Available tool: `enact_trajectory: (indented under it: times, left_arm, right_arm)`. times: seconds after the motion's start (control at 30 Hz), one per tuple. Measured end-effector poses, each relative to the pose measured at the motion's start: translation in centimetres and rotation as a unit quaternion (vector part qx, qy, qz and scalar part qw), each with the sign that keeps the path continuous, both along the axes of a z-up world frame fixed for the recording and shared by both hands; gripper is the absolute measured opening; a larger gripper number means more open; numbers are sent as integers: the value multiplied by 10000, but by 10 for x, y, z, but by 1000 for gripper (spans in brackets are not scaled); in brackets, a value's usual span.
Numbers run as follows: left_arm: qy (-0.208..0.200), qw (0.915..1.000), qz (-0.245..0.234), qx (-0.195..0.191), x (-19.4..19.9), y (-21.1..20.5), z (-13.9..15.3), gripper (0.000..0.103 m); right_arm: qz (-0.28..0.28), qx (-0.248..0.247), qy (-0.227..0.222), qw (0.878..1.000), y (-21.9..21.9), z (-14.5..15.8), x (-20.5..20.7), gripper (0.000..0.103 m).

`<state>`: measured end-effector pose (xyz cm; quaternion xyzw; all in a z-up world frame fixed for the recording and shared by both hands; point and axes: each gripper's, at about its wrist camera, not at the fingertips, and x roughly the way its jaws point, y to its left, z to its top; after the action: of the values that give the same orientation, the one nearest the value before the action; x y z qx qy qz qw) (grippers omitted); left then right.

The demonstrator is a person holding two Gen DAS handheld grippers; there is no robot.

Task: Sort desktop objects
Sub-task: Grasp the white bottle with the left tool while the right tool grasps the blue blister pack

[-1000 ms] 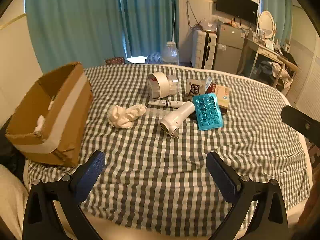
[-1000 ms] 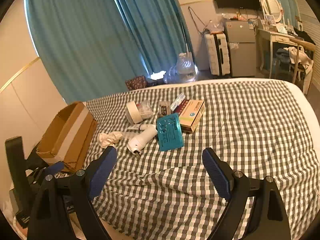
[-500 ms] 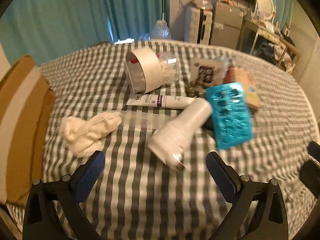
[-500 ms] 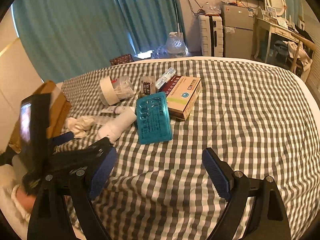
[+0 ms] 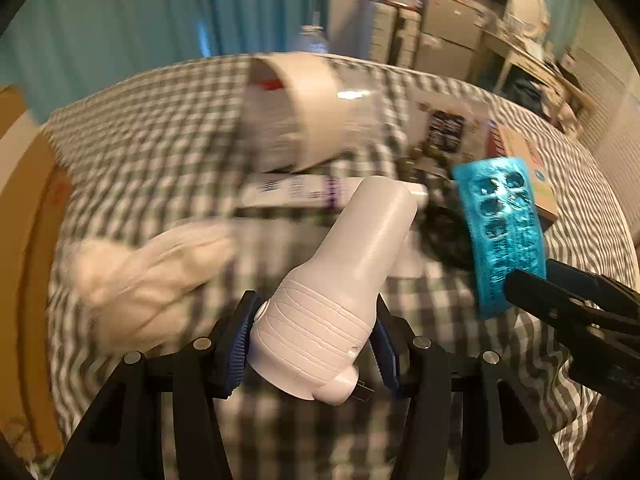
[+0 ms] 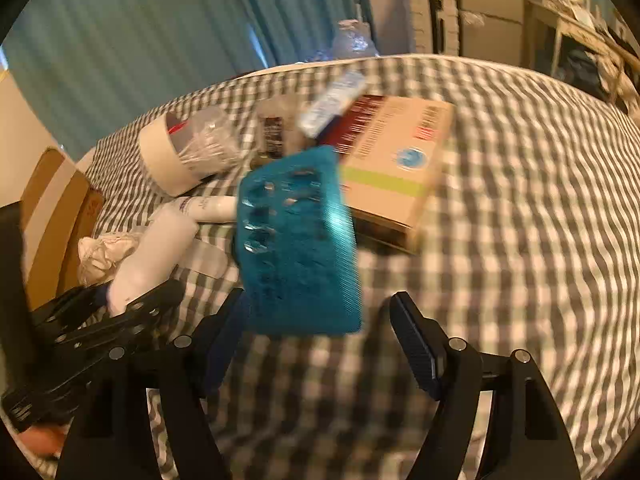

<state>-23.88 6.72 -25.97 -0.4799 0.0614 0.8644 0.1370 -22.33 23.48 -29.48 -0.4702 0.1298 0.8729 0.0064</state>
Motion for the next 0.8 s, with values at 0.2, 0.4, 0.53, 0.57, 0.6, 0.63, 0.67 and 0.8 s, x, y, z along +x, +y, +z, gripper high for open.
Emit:
enact_trajectory:
  times: [0.2, 0.4, 0.53, 0.57, 0.6, 0.63, 0.67, 0.8]
  left_arm:
    - [-354, 9976, 378, 464, 29, -35, -5, 54]
    - [-525, 9965, 584, 293, 66, -60, 2, 54]
    - [-702, 9928, 868, 441, 85, -78, 17, 54]
    - [-650, 9926, 927, 435, 90, -83, 22, 54]
    - [-574, 9924, 997, 432, 97, -89, 31, 54]
    - [-533, 9921, 1047, 447, 97, -90, 38, 54]
    - [-492, 9916, 1102, 469, 100, -92, 45, 54]
    - [-202, 9905, 1254, 530, 108, -102, 86, 54]
  right_arm:
    - [184, 540, -83, 9983, -27, -17, -23, 90]
    - [107, 346, -67, 9993, -20, -1, 0, 67]
    - [97, 221, 153, 9996, -25, 32, 35, 67]
    - [125, 193, 237, 9995, -27, 41, 42, 67]
    - [144, 182, 322, 9992, -30, 51, 51, 67]
    - [165, 142, 412, 9989, -33, 60, 61, 67]
    - [199, 37, 497, 9986, -36, 70, 74, 67]
    - [323, -48, 633, 9975, -44, 95, 107, 67]
